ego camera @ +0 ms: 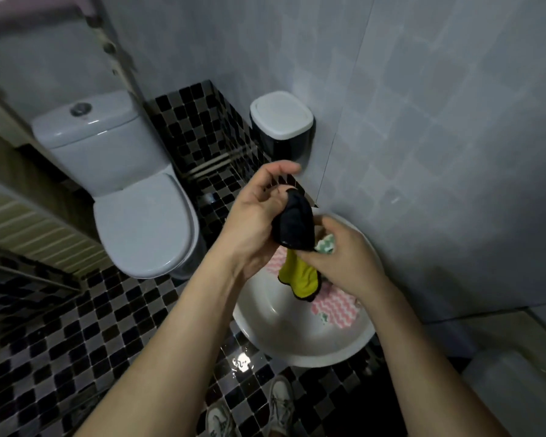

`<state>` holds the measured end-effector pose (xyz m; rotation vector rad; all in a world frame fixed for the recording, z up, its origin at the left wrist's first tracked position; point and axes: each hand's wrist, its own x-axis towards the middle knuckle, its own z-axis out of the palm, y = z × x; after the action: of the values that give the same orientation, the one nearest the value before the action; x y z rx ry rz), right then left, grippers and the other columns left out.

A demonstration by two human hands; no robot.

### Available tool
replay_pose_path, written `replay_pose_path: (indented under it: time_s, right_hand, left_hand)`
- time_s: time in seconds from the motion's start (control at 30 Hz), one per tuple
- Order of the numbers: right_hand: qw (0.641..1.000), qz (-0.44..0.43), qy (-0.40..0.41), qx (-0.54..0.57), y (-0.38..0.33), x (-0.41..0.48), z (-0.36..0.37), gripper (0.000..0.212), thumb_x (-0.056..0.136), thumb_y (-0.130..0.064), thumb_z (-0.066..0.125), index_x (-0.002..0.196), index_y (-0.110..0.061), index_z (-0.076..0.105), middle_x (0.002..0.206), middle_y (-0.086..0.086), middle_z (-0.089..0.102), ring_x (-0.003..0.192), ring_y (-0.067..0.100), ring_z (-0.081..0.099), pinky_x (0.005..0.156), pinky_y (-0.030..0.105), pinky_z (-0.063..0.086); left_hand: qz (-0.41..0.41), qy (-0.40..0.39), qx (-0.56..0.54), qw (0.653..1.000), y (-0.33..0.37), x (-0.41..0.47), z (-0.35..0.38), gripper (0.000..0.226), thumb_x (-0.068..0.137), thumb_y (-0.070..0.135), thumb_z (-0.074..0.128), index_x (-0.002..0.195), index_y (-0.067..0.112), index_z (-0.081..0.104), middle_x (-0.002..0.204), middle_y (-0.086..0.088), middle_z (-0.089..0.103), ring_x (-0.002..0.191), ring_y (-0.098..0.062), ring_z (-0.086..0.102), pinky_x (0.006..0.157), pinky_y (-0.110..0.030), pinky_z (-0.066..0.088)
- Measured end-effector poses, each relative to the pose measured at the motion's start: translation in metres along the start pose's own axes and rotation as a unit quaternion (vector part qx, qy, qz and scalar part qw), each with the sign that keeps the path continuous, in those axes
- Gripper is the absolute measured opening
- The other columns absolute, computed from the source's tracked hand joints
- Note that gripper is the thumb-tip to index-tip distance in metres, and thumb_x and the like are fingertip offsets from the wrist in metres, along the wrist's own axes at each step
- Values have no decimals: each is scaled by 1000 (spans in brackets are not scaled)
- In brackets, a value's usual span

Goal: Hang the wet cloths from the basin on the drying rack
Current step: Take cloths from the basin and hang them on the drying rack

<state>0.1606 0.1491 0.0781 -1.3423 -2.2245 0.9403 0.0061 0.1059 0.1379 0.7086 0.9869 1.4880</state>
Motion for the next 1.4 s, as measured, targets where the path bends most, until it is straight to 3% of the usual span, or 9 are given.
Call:
replay_pose_path:
  time_s: [0.17,0.43,0.6,0.7,0.8,1.03,1.13,1.27,1.4]
  right_hand:
    - [994,-16,-105,17,-3,2,-6,25,77,-23,81,84,-23,57,71,-10,59,66,-10,55,53,6,37]
    - [978,12,-142,151,0,15,-20,29,77,-25,78,103,-37,71,101,-15,70,101,4,64,92,27,48]
    - [941,-82,-122,303,-60,17,-58,34,66,-38,76,95,-30,60,97,5,61,91,9,58,82,26,46]
    - [933,-152,-212,246,-107,12,-60,42,70,-36,84,102,-23,60,100,-4,64,97,7,60,87,21,48]
    - [950,-180,-213,139,-140,13,-32,43,74,-39,81,111,-29,63,107,-17,67,103,0,61,89,24,49]
    - [946,-177,-175,207,-203,10,7,21,95,-12,55,90,-18,75,95,4,75,99,18,68,92,35,50]
    - [945,-188,-148,226,-236,3,17,34,96,-7,55,76,-31,69,75,-23,72,81,-10,65,80,10,49]
    - [953,-232,-76,178,-277,-7,43,27,95,-15,54,86,-36,68,81,-19,69,78,-8,60,71,8,45]
    - [954,-265,-42,133,-314,-26,70,17,96,-18,53,94,-25,68,83,-16,64,77,-4,58,64,12,42]
  left_hand:
    - [-37,-25,-141,989,14,-7,4,34,83,-3,44,108,14,58,77,-13,55,64,-19,58,61,-27,53]
    - [-9,33,-232,972,50,-25,-6,61,77,-3,48,135,17,51,79,-11,70,68,-17,66,67,-29,57]
    - [29,101,-227,968,72,-41,-6,61,88,-9,37,141,20,46,83,-15,69,62,-18,68,55,-28,58]
    - [50,136,-260,955,82,-51,-9,53,95,-11,28,132,18,52,74,-15,59,41,-11,55,40,-18,47]
    - [75,137,-253,955,90,-64,-23,53,92,-16,28,121,13,60,77,-11,49,49,-12,52,49,-21,52]
    - [173,191,-147,955,133,-120,-76,55,70,-23,35,114,-3,61,78,-10,71,85,-23,70,87,-31,56]
    - [174,238,19,956,141,-150,-106,57,59,-20,47,100,9,73,97,-17,72,99,-30,68,92,-37,53]
    - [146,414,292,850,151,-195,-147,17,84,11,71,72,23,76,72,-5,73,66,-11,64,68,-34,53]
    - [158,471,434,751,151,-233,-185,32,90,34,63,62,20,60,68,8,54,61,0,47,62,-26,33]
